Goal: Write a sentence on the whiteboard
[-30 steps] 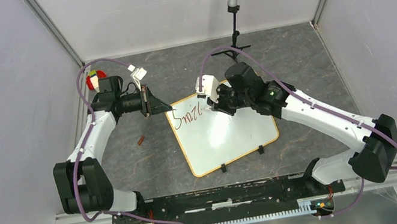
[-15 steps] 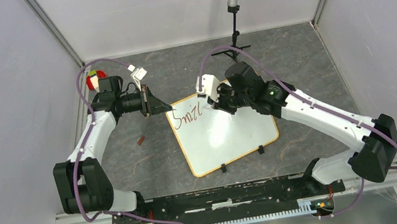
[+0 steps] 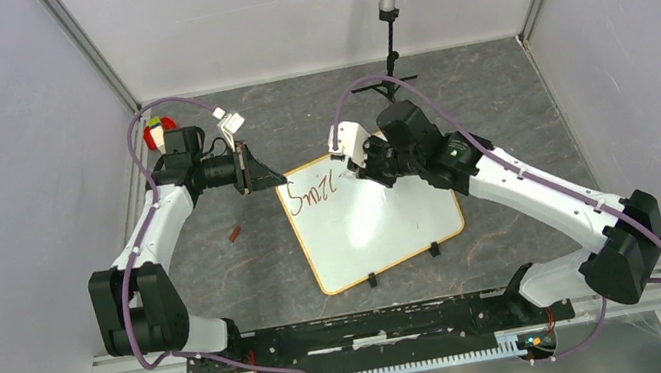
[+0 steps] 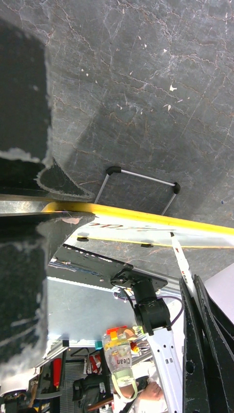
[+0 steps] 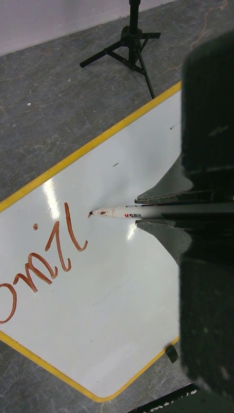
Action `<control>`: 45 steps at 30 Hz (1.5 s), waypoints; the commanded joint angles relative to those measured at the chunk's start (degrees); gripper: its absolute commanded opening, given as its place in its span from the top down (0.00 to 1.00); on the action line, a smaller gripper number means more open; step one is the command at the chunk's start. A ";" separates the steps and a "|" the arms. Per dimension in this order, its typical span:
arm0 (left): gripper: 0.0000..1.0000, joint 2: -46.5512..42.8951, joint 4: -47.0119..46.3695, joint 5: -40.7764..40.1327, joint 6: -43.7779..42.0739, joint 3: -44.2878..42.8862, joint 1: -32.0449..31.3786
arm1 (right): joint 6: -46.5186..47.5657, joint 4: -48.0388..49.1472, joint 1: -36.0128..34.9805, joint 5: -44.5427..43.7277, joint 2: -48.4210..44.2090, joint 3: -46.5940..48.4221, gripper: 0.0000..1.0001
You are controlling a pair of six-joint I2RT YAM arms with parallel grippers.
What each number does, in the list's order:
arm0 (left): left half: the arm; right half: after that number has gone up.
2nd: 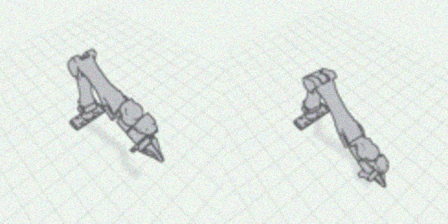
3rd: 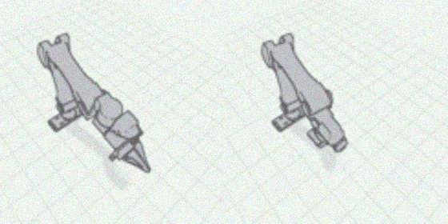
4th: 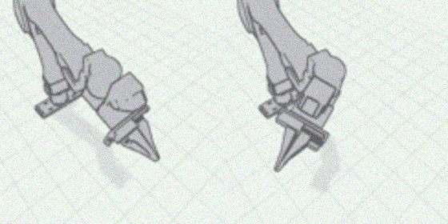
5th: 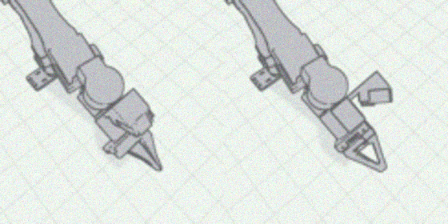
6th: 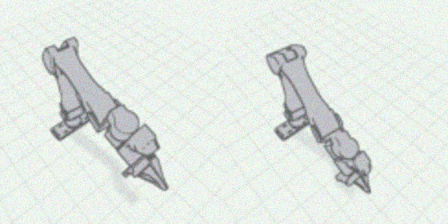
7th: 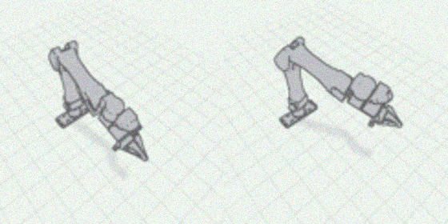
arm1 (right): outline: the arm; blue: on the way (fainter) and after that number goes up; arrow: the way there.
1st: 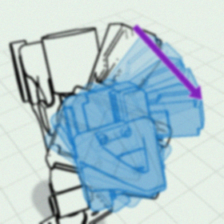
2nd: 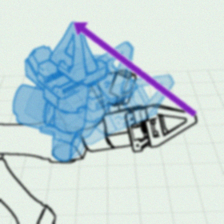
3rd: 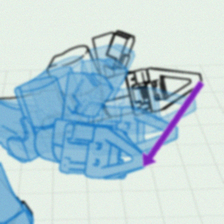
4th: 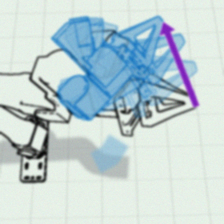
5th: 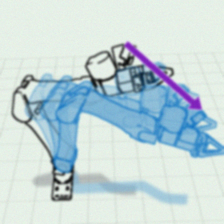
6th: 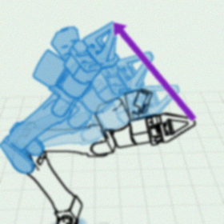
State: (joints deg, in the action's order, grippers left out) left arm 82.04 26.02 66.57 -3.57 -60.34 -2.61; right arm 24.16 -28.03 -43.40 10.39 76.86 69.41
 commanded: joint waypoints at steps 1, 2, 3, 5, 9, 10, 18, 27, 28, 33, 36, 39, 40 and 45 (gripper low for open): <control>0.98 0.37 -1.94 -0.34 1.72 -0.48 -0.28 | 0.89 0.33 0.59 -1.23 0.44 1.88 1.00; 0.98 0.36 -1.96 -0.38 1.73 -0.48 -0.22 | 0.84 0.41 0.59 -1.25 0.63 2.21 1.00; 0.98 0.25 -1.91 -0.33 1.73 -0.48 -0.24 | 0.88 0.49 0.58 -1.25 0.87 2.51 1.00; 0.98 0.30 -1.94 -0.38 1.65 -0.40 -0.22 | 0.89 0.82 0.59 -1.19 1.20 2.92 1.00; 0.98 0.23 -1.94 -0.25 1.64 -0.48 -0.28 | 0.71 0.98 0.59 -1.07 1.91 4.16 1.00; 0.97 0.29 -1.94 -0.31 1.64 -0.48 -0.29 | 0.71 0.95 0.59 -1.12 2.10 4.51 1.00; 0.98 0.59 -1.94 -0.29 1.46 -0.51 -0.24 | 0.47 0.44 0.64 0.61 3.99 5.54 1.00; 0.98 0.56 -1.94 -0.34 1.27 -0.48 -0.23 | -0.51 0.51 0.50 2.43 2.72 1.32 1.00; 0.98 0.49 -1.94 -0.34 1.28 -0.48 -0.28 | -0.68 0.61 0.50 2.52 2.24 0.67 1.00; 0.98 0.65 -1.94 -0.38 1.28 -0.48 -0.28 | -1.55 1.11 0.33 3.33 0.44 -2.89 1.00; 0.97 0.51 -1.94 -0.34 1.37 -0.48 -0.21 | -1.50 1.22 0.33 2.76 -0.59 -4.49 1.00; 0.97 0.47 -1.94 -0.45 1.33 -0.48 -0.27 | -0.99 0.92 0.31 1.49 -1.62 -4.89 1.00; 0.98 0.39 -1.89 -0.52 1.44 -0.48 -0.25 | -0.73 0.54 0.42 1.11 -1.89 -4.70 1.00; 0.97 0.59 -1.94 -0.46 1.46 -0.48 -0.27 | -0.08 -0.27 1.19 -0.05 -2.51 -3.13 1.00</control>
State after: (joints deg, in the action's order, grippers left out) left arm 82.52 25.61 66.37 -3.60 -60.34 -2.61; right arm 23.33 -27.24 -43.27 14.04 75.70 65.49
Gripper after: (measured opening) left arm 0.129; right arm 0.145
